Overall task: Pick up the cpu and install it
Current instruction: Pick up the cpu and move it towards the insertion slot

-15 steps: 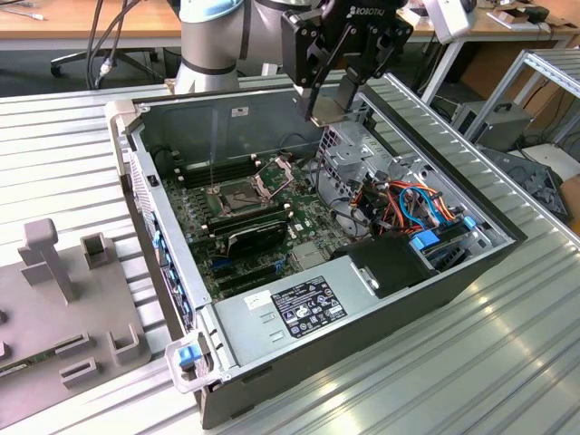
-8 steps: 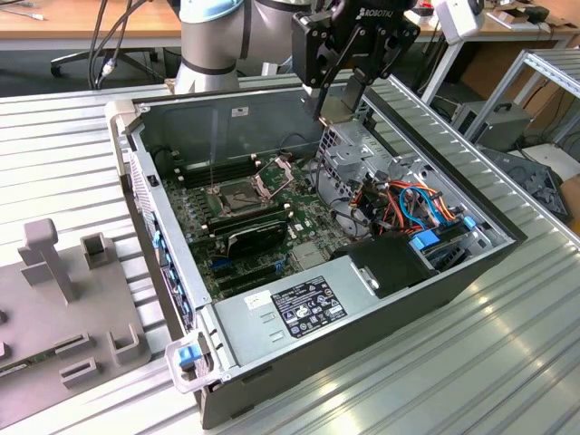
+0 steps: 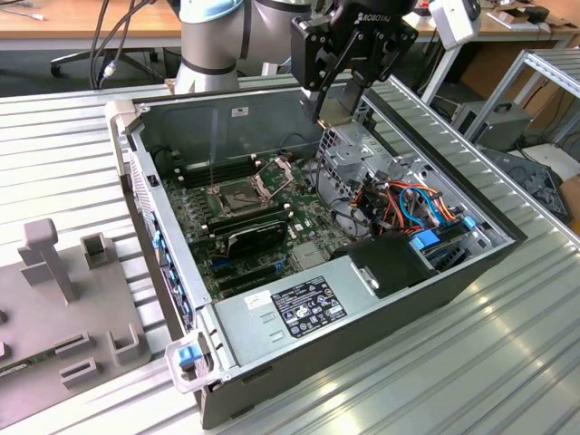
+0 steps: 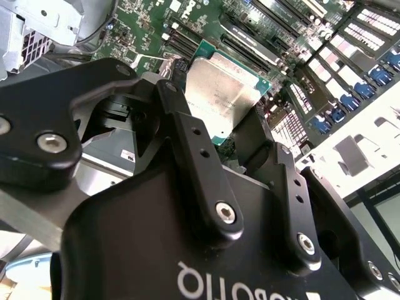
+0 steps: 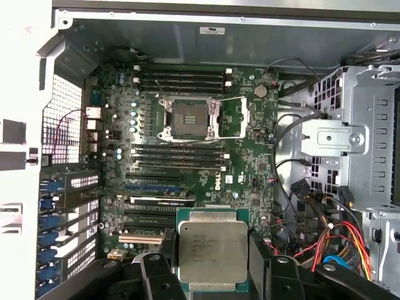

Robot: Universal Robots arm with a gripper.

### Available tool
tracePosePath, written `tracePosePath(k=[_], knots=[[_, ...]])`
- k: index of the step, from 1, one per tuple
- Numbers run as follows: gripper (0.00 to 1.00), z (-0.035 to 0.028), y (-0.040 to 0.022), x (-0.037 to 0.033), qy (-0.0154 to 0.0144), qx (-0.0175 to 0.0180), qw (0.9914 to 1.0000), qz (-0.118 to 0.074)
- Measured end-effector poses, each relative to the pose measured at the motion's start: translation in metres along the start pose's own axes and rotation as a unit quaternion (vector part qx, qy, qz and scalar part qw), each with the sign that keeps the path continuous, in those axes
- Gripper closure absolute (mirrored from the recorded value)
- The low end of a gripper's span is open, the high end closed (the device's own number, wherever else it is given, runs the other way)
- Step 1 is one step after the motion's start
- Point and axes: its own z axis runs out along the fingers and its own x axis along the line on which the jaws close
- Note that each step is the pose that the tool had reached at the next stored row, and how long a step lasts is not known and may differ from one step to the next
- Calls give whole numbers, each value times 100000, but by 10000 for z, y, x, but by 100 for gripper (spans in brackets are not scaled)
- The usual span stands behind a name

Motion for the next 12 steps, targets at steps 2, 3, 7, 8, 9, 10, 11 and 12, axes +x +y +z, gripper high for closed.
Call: tracePosePath(k=[2,3,7,8,9,10,11,12], knots=[[45,9,-1,-5,1,1,100000,-2],[45,16,-1,-9,4,2,100000,3],[45,30,-2,-18,7,2,100000,-2],[45,36,-2,-22,6,4,100000,2],[45,40,-2,-25,7,1,100000,0],[45,42,-3,-27,7,3,100000,-1],[45,47,-3,-30,8,3,100000,0],[45,49,-3,-33,8,3,100000,-2]])
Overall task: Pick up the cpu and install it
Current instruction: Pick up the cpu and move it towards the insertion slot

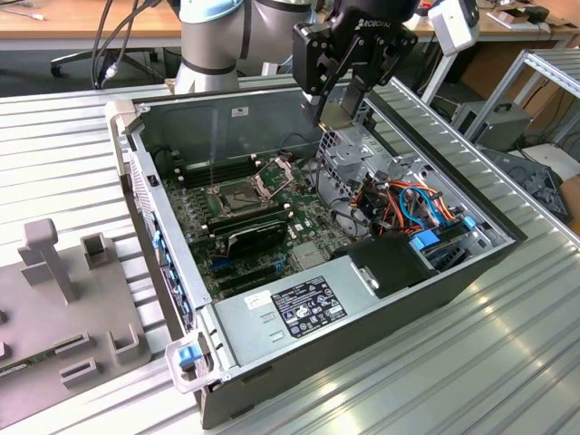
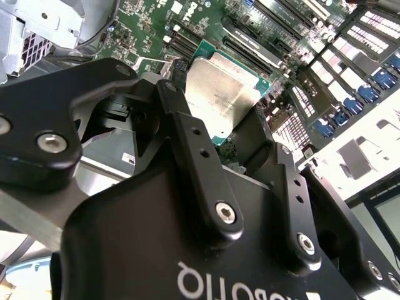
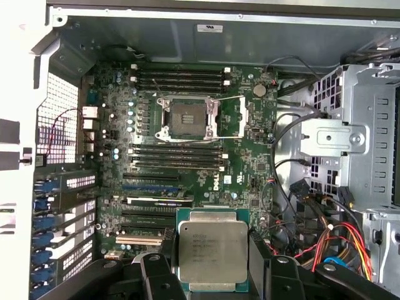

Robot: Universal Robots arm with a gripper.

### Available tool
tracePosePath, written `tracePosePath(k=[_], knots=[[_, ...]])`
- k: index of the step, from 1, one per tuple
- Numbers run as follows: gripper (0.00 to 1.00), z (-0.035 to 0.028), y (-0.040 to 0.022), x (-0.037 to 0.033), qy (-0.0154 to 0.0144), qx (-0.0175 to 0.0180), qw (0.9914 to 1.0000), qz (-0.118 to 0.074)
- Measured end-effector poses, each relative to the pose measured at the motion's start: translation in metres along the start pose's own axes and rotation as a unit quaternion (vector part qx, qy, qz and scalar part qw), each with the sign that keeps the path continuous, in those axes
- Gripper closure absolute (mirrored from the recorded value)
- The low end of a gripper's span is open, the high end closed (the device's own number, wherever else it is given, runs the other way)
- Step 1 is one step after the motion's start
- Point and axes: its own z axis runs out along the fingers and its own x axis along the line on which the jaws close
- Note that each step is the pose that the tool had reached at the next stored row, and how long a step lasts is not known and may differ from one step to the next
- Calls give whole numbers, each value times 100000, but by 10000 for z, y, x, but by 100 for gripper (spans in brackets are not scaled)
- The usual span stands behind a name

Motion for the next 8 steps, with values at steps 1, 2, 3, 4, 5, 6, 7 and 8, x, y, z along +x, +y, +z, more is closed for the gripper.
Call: tracePosePath(k=[1,2,3,4,5,6,7,8], knots=[[45,7,-1,-5,1,-3,100000,1],[45,13,-1,-10,1,0,100000,1],[45,19,-1,-15,2,-2,100000,2],[45,21,-2,-17,2,-1,100000,2],[45,25,-2,-20,4,-3,100000,0],[45,28,-2,-23,5,-3,100000,0],[45,32,-2,-27,7,-3,100000,0],[45,35,-2,-29,7,-2,100000,2]])
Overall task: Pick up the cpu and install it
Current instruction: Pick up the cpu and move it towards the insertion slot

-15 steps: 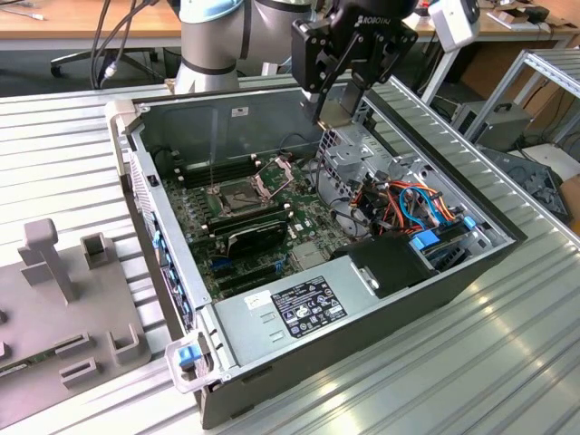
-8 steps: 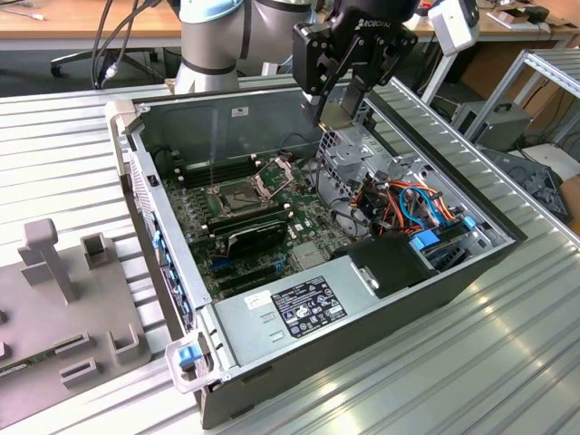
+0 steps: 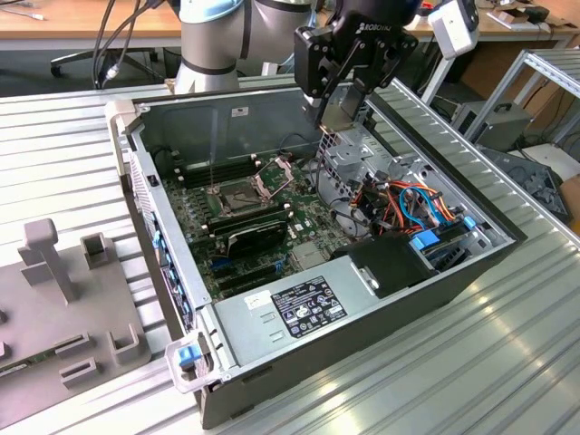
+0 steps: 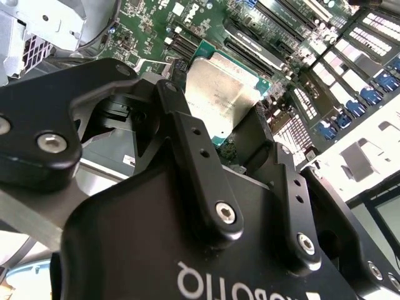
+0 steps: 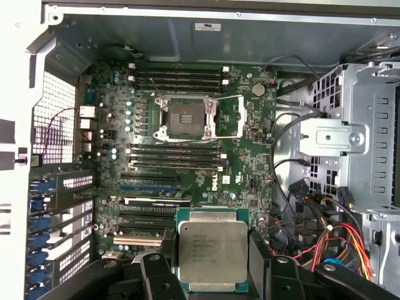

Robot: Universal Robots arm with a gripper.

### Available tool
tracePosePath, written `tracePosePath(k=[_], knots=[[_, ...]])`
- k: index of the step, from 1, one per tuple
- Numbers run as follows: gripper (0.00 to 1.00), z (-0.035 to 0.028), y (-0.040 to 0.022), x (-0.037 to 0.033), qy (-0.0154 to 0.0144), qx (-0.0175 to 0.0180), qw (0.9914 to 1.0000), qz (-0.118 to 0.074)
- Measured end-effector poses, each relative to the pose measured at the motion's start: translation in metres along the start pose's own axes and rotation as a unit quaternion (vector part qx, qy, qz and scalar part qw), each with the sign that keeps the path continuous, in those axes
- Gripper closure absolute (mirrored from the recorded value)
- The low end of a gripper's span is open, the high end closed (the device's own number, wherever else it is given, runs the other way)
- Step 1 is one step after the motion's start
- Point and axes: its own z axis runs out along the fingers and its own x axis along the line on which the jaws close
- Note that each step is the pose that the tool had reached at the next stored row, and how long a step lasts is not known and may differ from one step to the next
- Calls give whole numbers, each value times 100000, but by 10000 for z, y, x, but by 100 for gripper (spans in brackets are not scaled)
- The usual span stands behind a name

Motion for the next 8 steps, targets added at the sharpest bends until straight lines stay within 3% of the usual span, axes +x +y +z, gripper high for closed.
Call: tracePosePath(k=[8], knots=[[45,29,-2,-28,13,1,100000,0]])
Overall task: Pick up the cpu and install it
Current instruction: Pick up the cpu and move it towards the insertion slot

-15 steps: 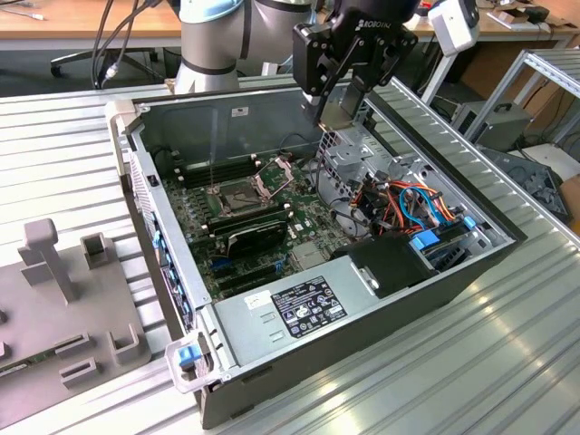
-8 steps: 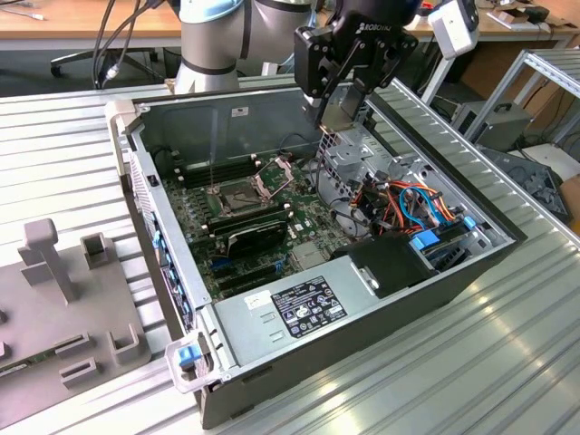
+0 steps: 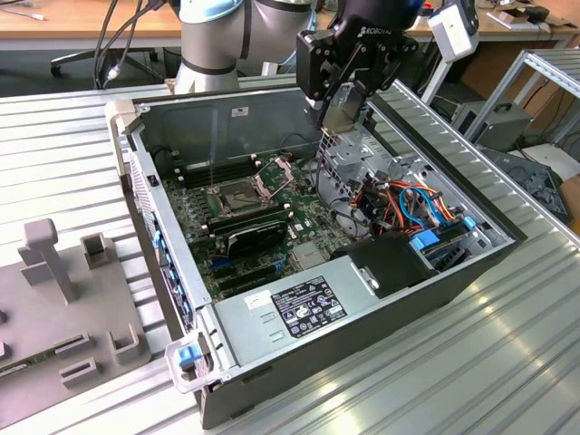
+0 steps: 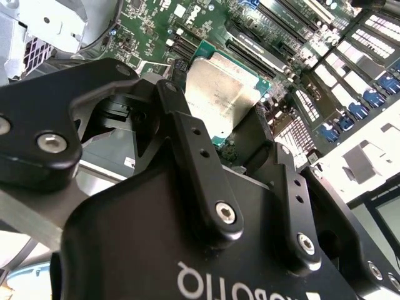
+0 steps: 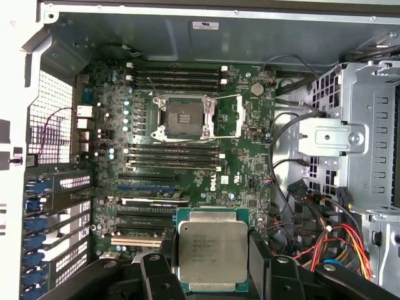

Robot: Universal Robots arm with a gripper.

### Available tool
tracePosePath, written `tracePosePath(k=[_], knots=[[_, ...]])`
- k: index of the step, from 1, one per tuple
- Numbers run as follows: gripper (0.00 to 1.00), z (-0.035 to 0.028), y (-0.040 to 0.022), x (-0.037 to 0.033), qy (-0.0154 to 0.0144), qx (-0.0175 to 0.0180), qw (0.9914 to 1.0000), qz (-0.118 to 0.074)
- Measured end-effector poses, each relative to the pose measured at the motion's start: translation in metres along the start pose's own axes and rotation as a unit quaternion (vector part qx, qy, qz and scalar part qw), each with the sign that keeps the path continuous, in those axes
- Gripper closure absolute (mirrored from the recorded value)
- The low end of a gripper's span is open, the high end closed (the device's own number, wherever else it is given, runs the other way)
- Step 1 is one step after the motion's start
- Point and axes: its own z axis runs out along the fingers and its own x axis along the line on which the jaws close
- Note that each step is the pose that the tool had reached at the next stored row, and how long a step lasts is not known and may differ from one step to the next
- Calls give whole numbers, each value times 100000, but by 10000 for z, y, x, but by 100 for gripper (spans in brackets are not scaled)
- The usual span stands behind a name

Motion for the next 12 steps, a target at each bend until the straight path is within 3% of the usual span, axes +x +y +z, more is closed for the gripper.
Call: tracePosePath(k=[12], knots=[[45,54,-4,-49,26,0,100000,1]])
